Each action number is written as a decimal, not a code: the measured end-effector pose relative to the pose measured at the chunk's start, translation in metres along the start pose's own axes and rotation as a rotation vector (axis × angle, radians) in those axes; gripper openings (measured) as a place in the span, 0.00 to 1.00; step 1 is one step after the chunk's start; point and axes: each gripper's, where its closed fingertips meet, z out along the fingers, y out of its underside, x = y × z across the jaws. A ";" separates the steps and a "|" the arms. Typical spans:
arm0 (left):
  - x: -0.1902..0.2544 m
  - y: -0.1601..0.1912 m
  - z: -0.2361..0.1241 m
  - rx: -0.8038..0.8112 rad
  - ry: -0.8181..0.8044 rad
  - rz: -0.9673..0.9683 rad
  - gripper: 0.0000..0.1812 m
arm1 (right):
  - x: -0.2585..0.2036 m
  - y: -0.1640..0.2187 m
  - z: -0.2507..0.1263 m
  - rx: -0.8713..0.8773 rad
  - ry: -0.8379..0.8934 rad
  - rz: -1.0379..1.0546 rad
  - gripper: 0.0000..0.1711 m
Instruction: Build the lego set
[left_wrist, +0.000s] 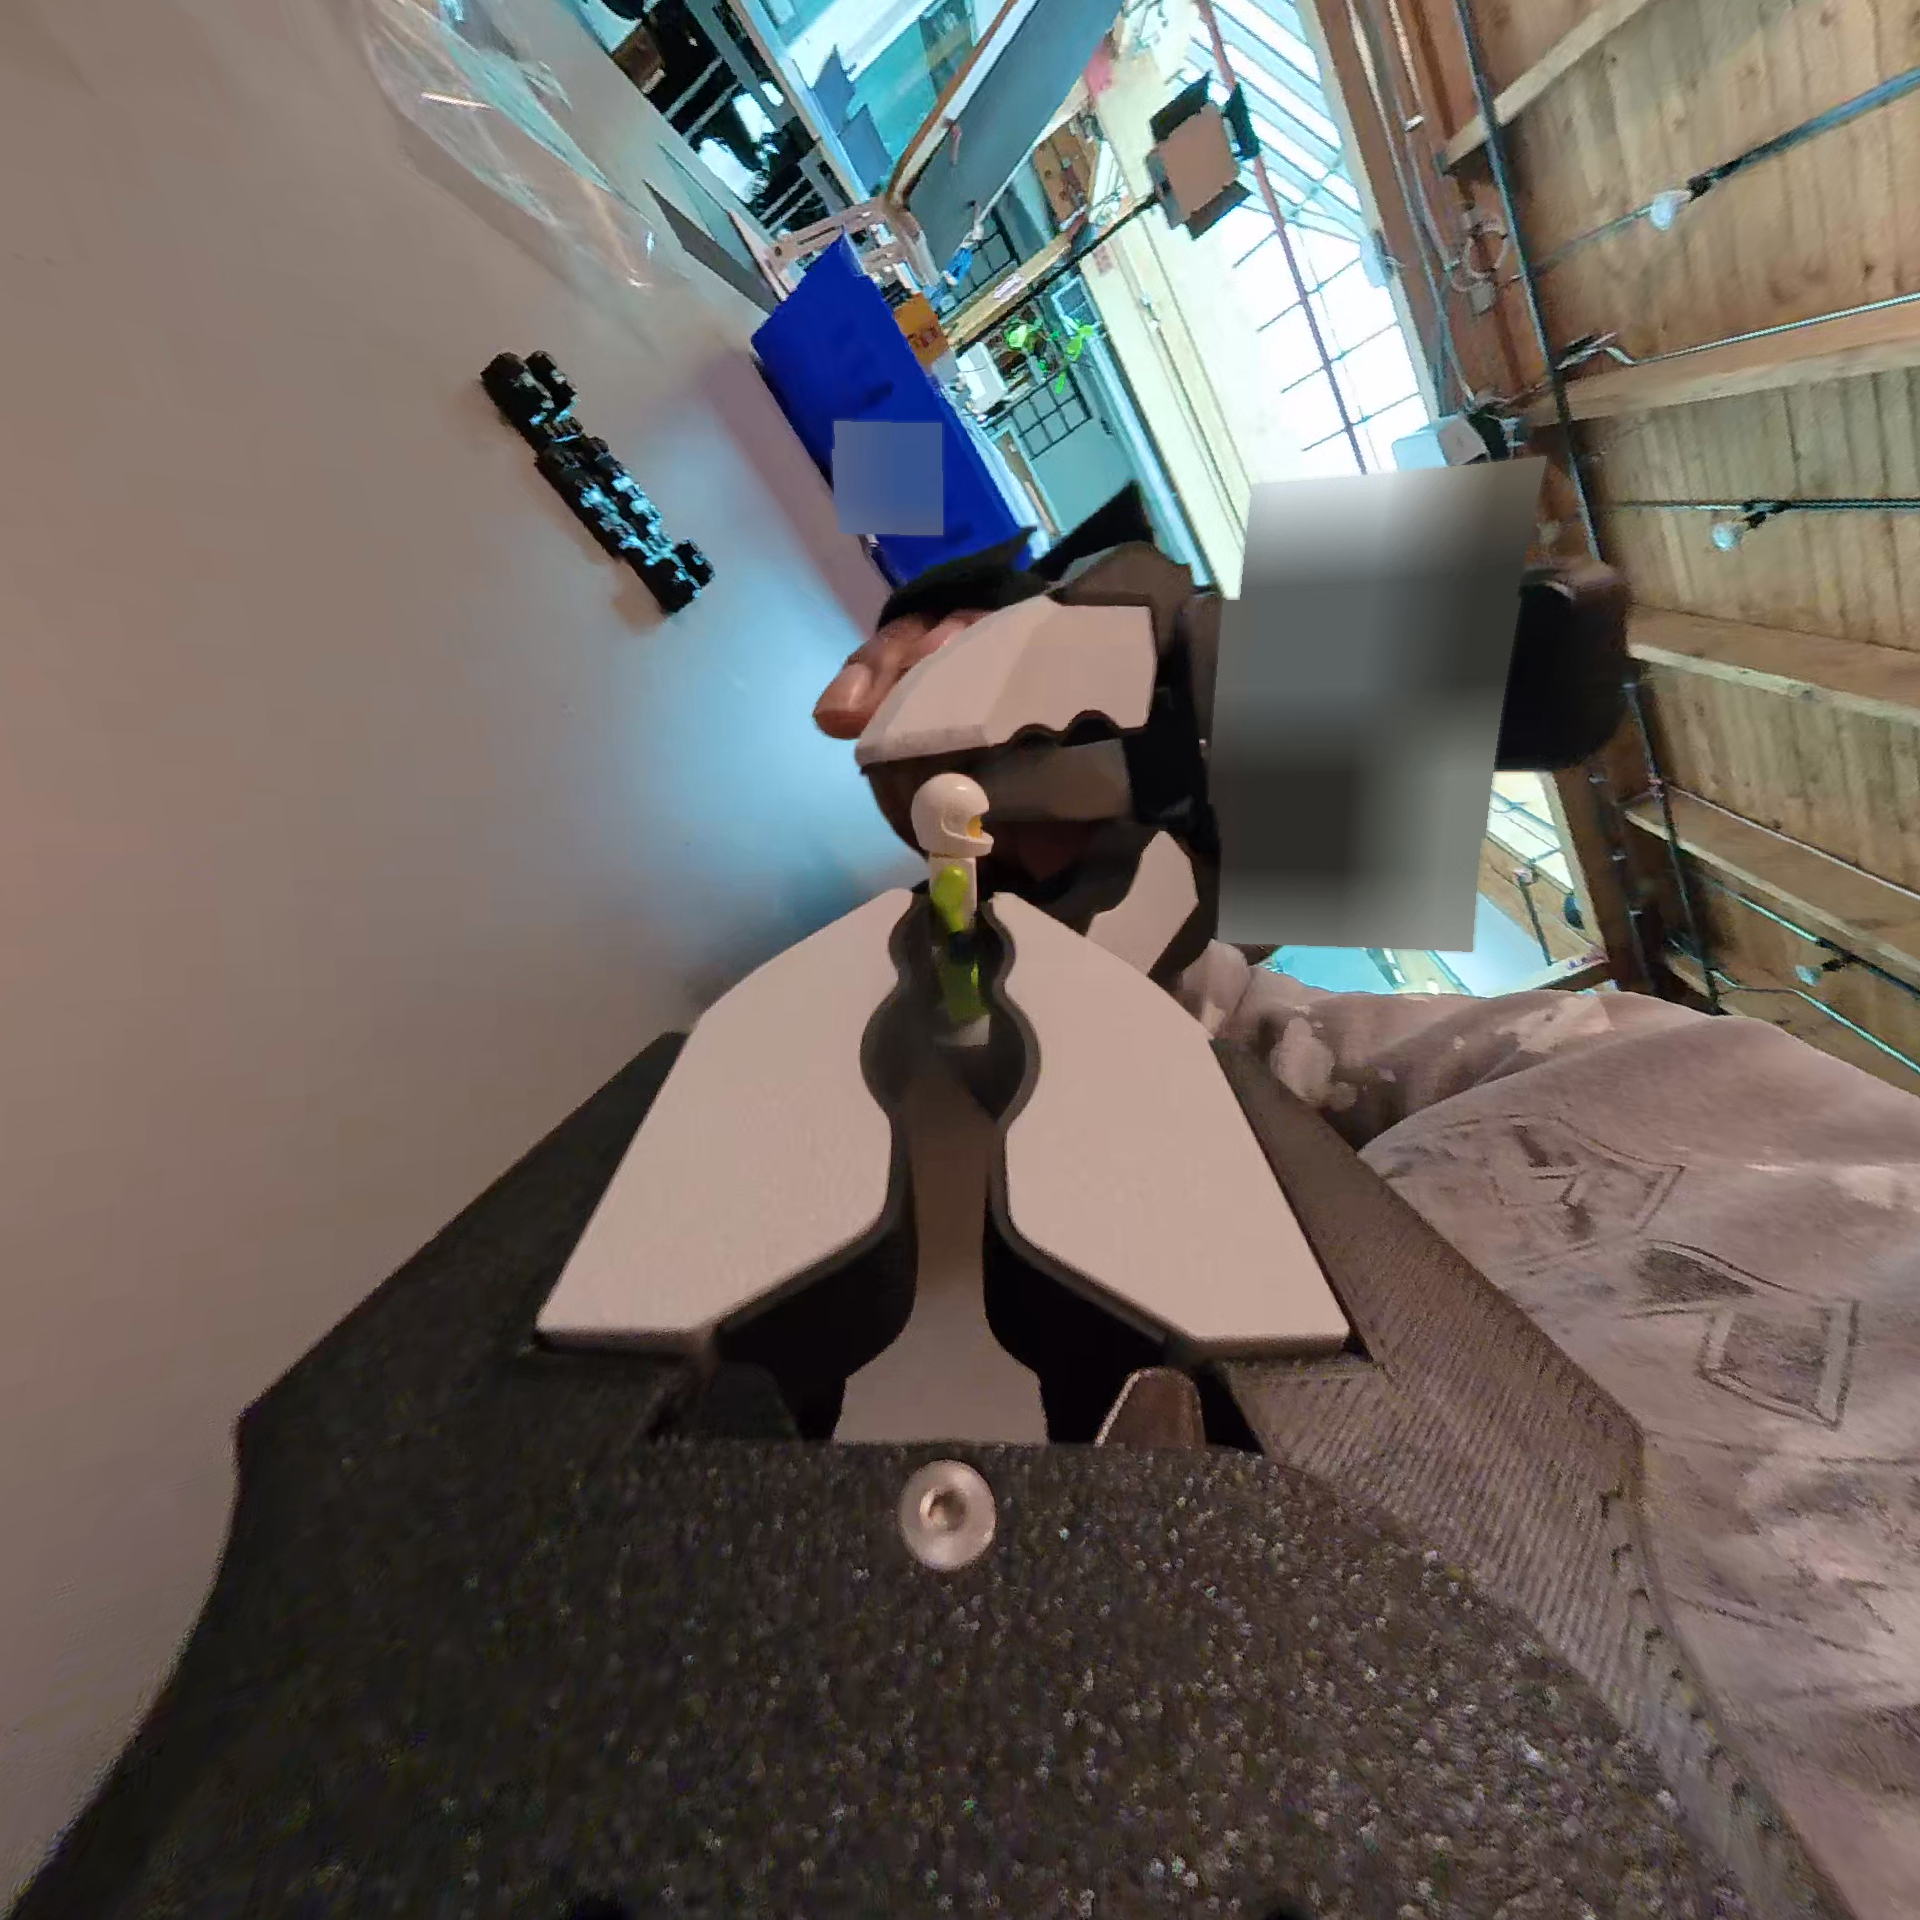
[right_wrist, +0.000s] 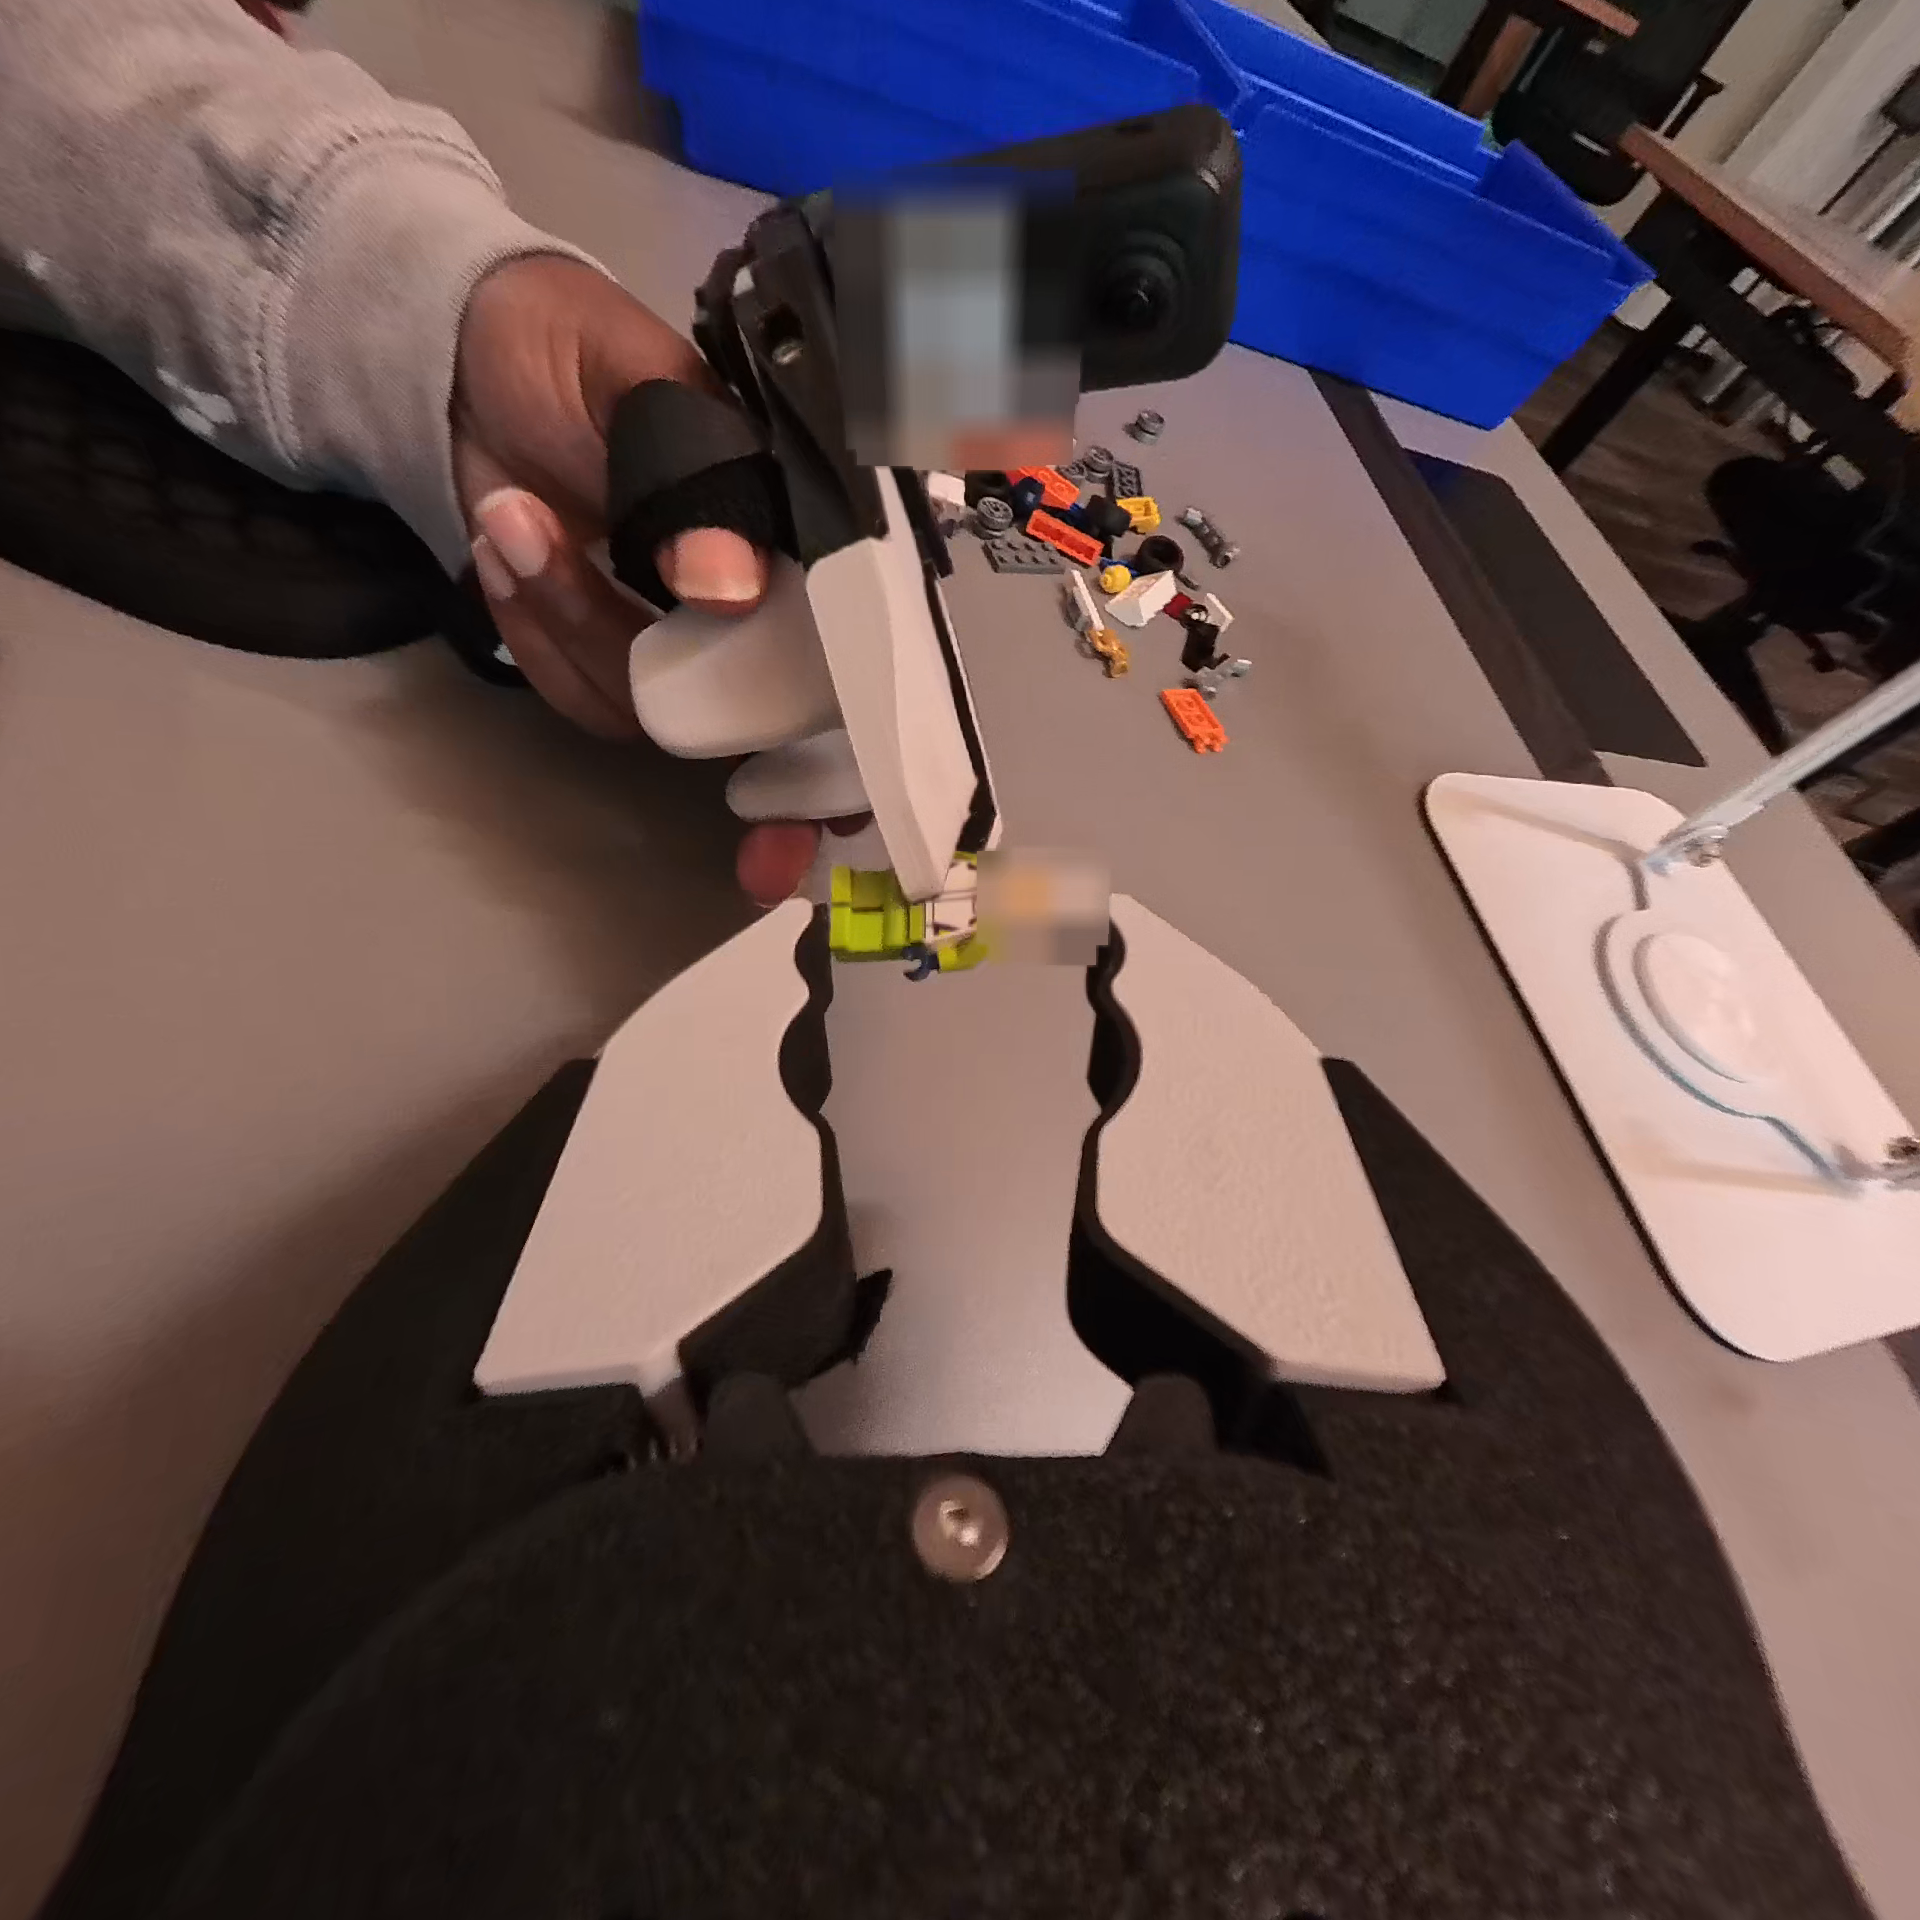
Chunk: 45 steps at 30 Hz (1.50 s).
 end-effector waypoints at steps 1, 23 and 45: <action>-0.002 0.000 0.001 -0.003 -0.014 0.005 0.04 | 0.001 0.000 0.000 -0.010 0.017 -0.020 0.28; -0.054 -0.029 -0.042 0.007 -0.570 0.505 0.06 | 0.045 0.071 0.028 -0.332 -0.121 0.140 0.26; -0.061 -0.029 -0.041 -0.017 -0.634 0.586 0.06 | 0.054 0.083 0.032 -0.382 -0.070 0.126 0.29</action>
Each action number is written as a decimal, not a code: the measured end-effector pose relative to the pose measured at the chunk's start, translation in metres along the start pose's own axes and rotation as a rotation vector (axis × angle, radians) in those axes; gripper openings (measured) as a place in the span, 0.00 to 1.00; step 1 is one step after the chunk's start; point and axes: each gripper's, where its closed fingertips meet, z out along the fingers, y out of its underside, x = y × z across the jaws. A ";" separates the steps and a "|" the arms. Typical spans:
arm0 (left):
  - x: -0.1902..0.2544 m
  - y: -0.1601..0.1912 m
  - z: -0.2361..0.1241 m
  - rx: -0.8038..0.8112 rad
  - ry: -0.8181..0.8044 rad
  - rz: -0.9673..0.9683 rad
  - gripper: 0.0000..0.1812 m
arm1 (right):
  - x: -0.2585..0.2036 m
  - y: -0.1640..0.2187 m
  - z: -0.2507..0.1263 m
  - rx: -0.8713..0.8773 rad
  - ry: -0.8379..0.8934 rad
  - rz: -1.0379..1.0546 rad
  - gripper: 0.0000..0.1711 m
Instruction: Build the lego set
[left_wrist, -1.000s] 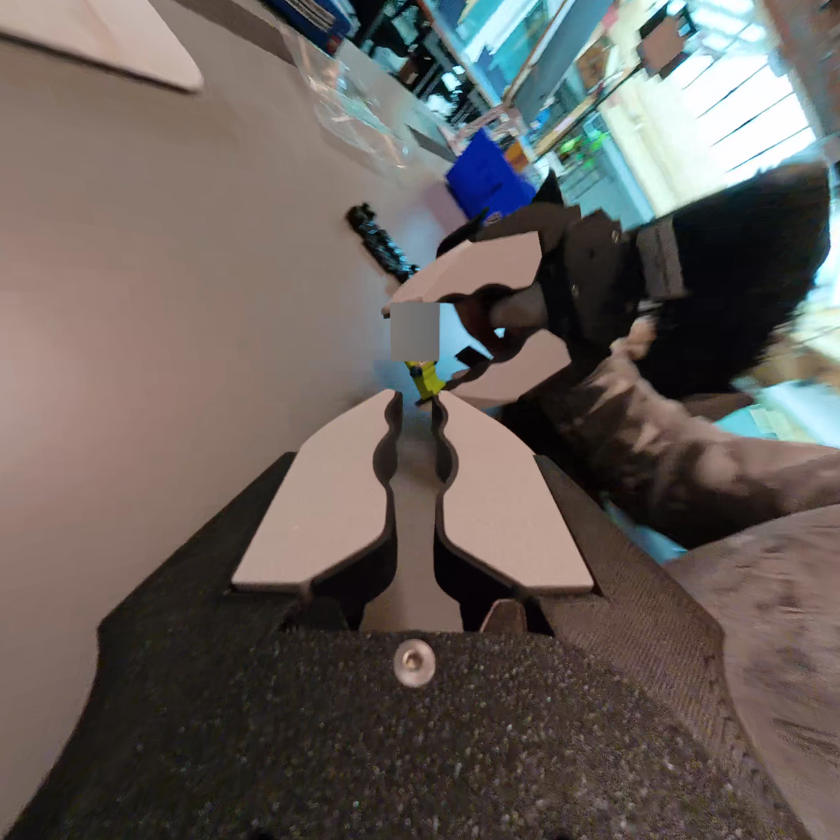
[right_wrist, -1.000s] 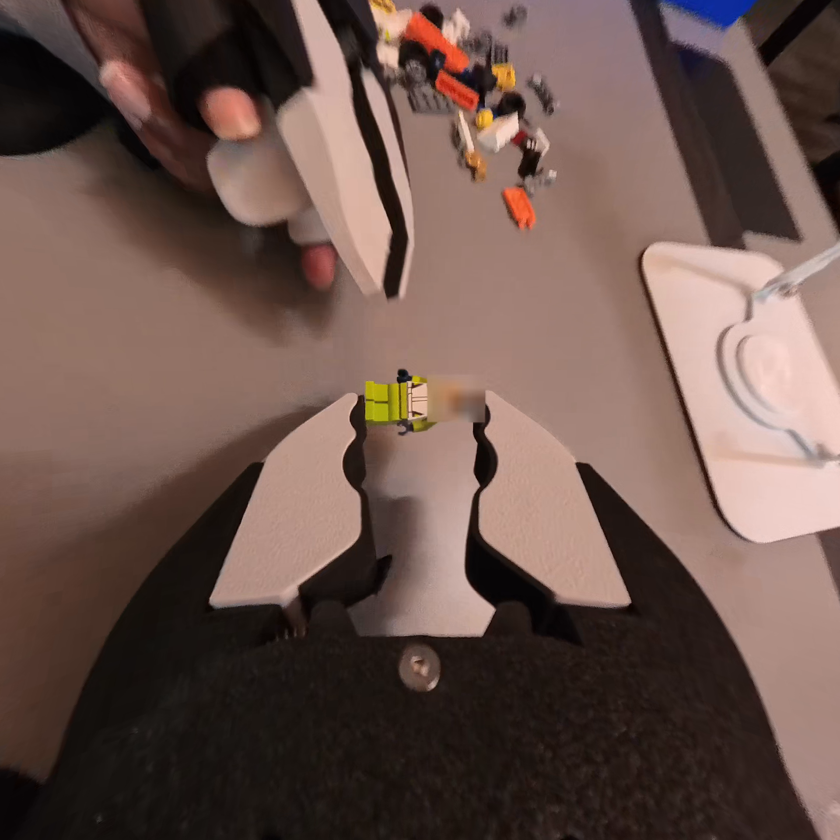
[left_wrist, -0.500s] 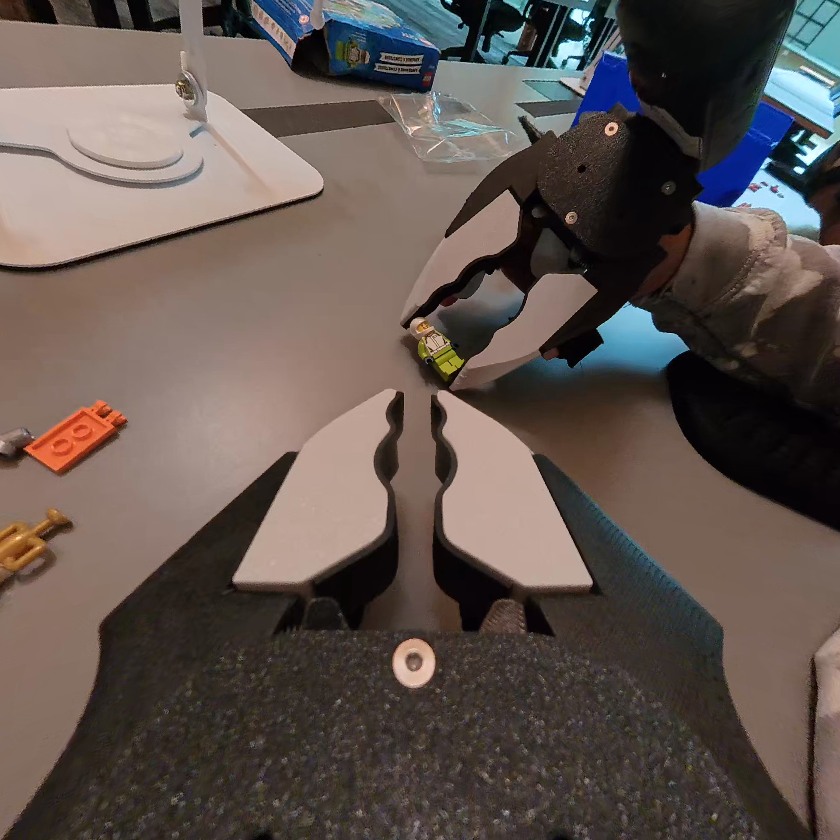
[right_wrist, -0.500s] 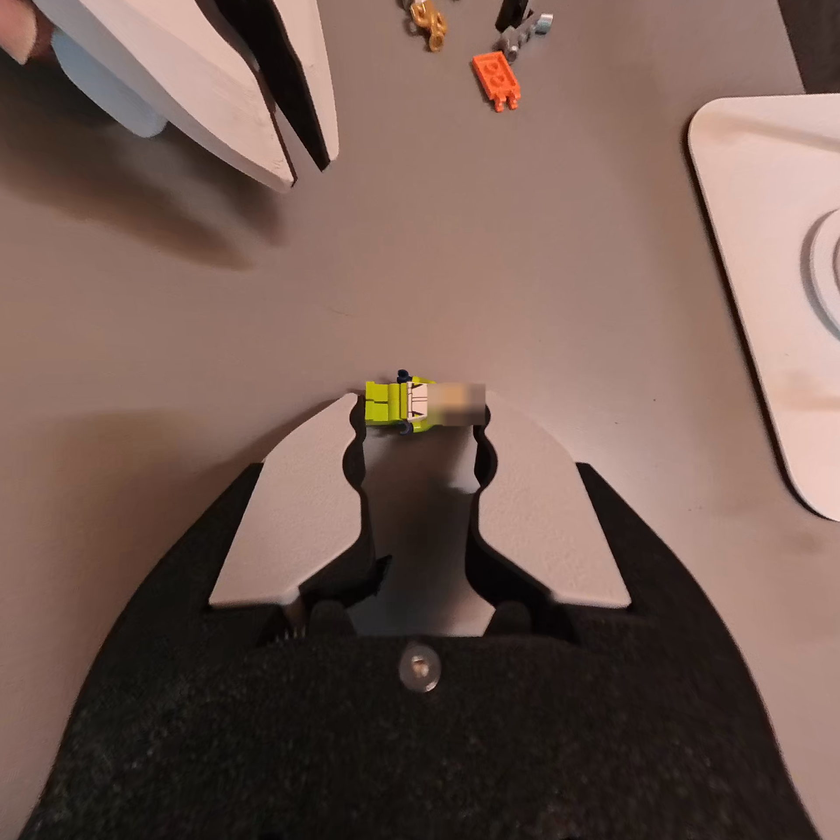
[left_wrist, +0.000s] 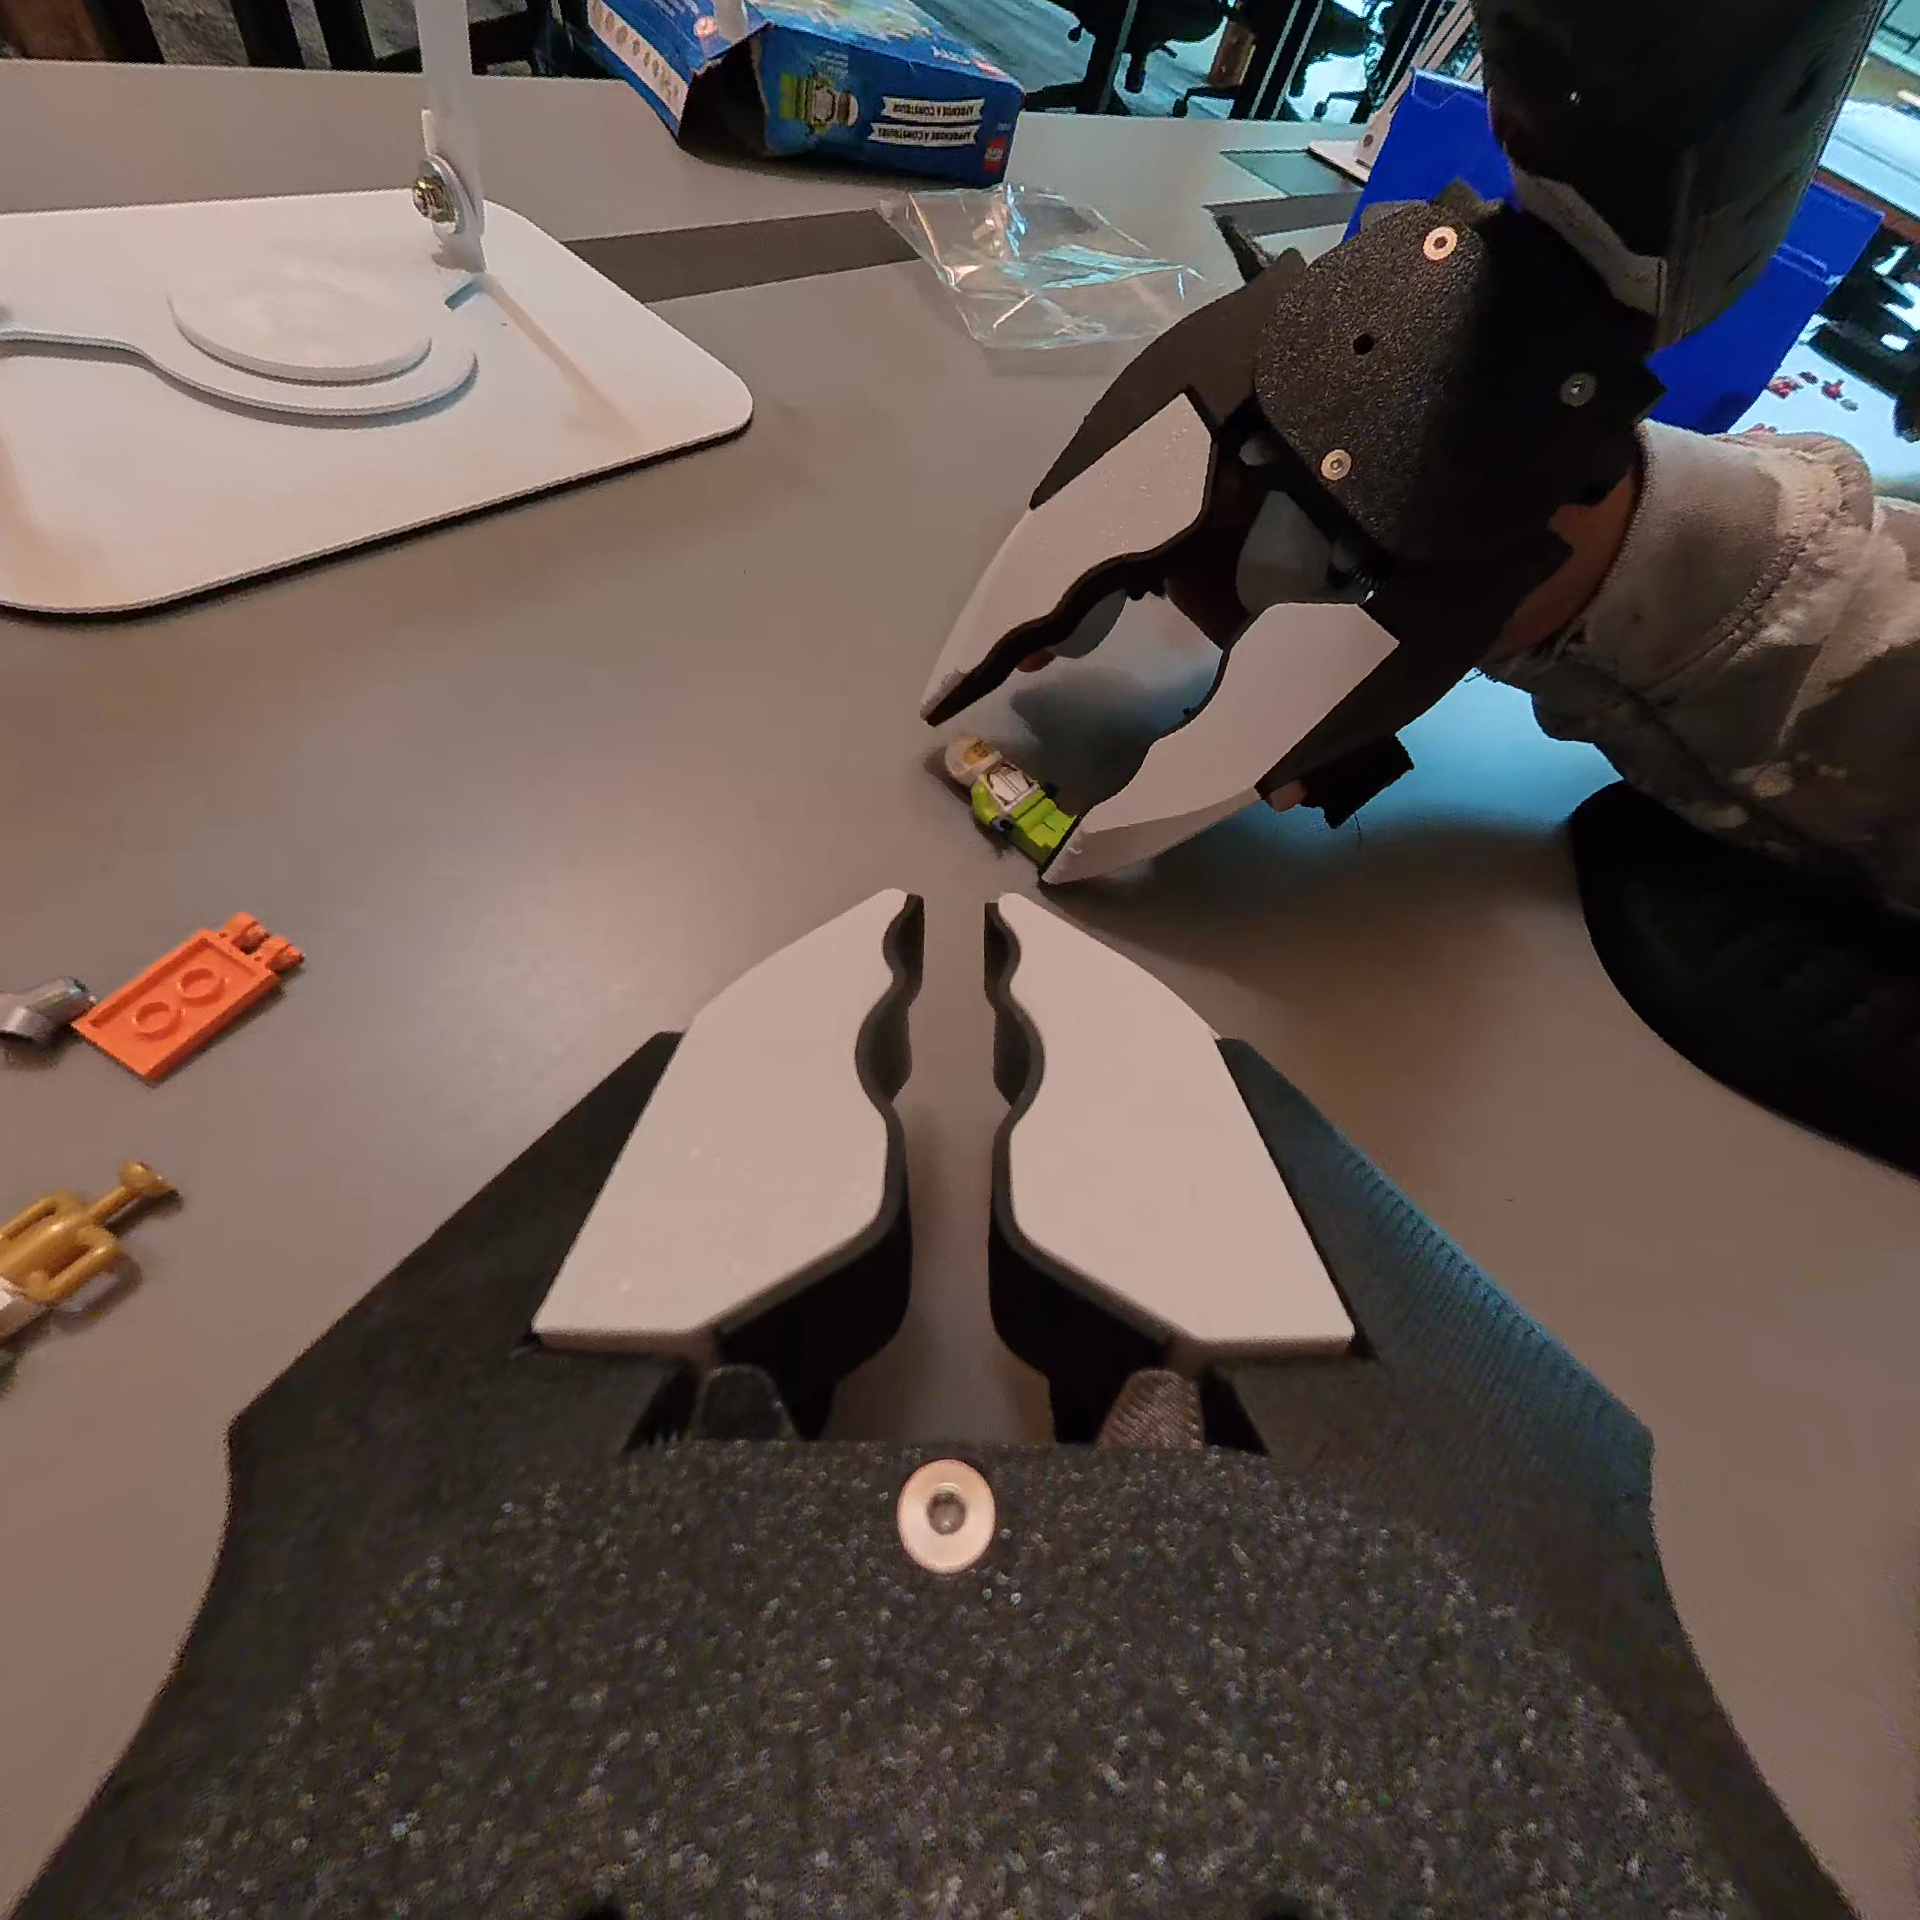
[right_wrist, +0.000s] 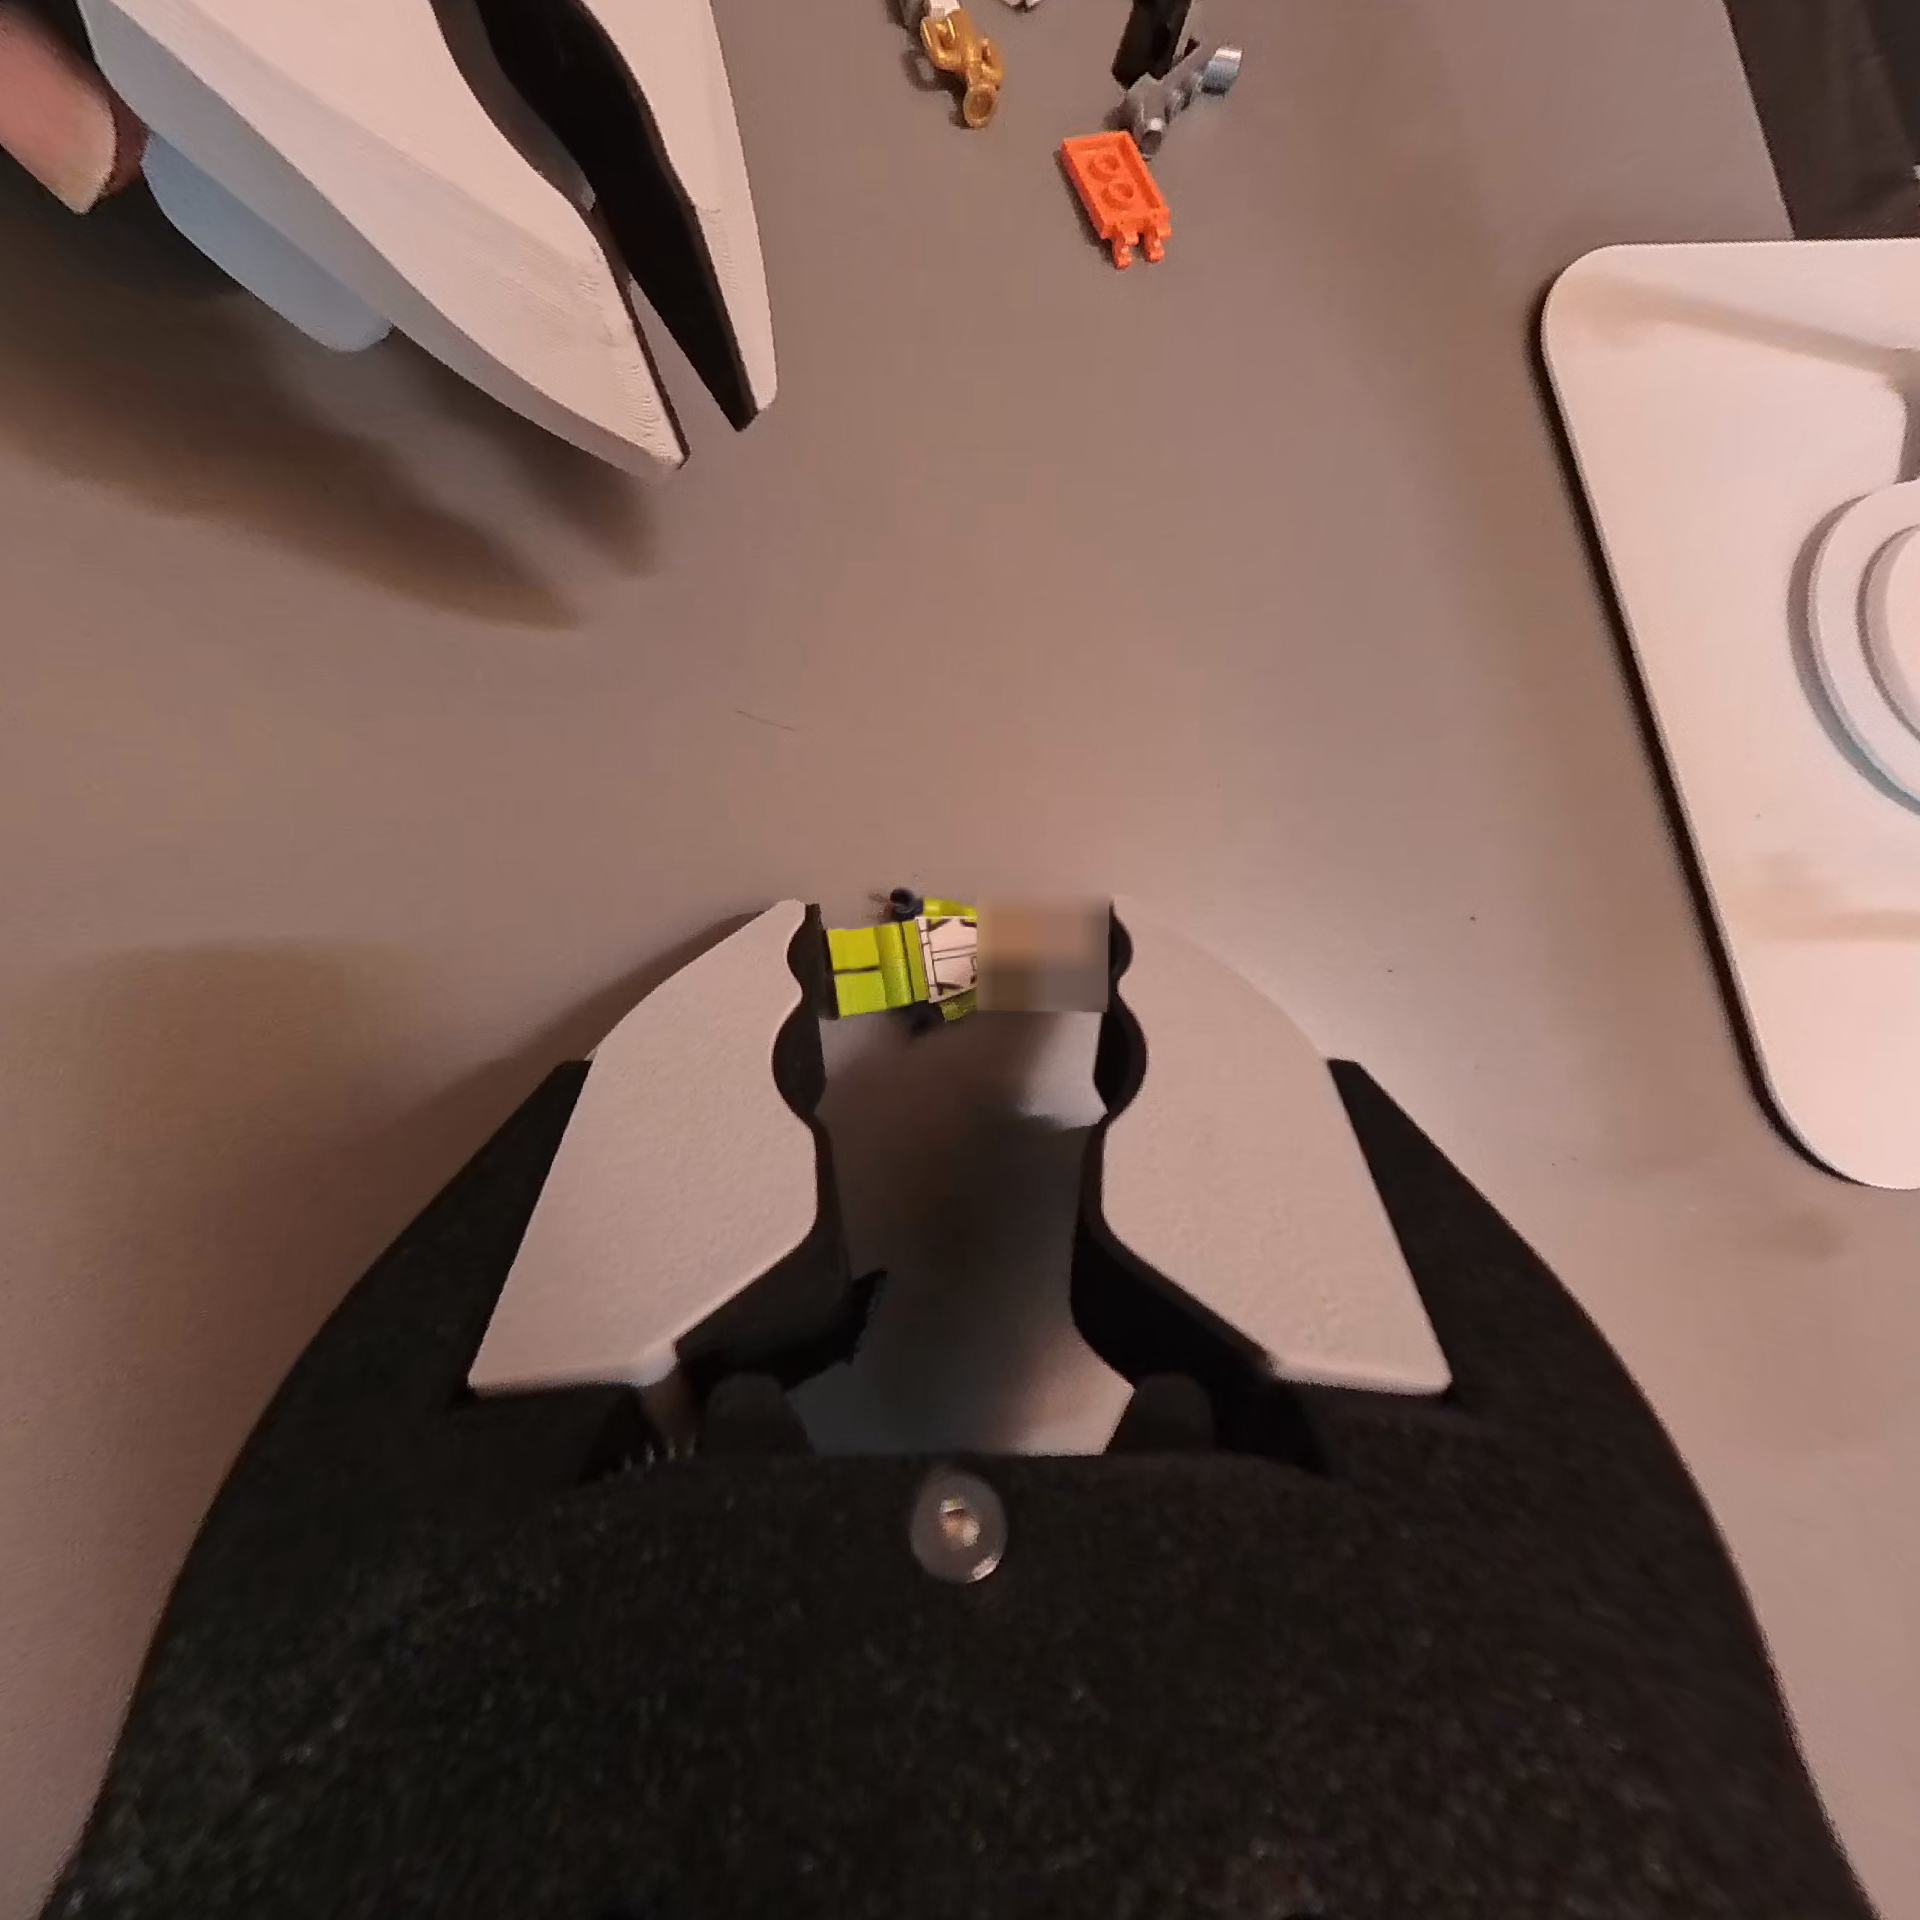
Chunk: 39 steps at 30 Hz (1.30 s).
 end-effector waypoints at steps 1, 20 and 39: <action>0.000 0.000 0.000 0.003 -0.003 0.001 0.06 | 0.001 -0.001 0.000 0.004 0.005 0.003 0.30; -0.020 -0.019 -0.014 0.095 -0.188 0.156 0.00 | -0.017 -0.023 -0.078 0.366 0.388 0.417 0.07; -0.049 -0.043 -0.014 0.154 -0.520 0.548 0.00 | 0.017 0.002 -0.077 0.338 0.632 0.361 0.00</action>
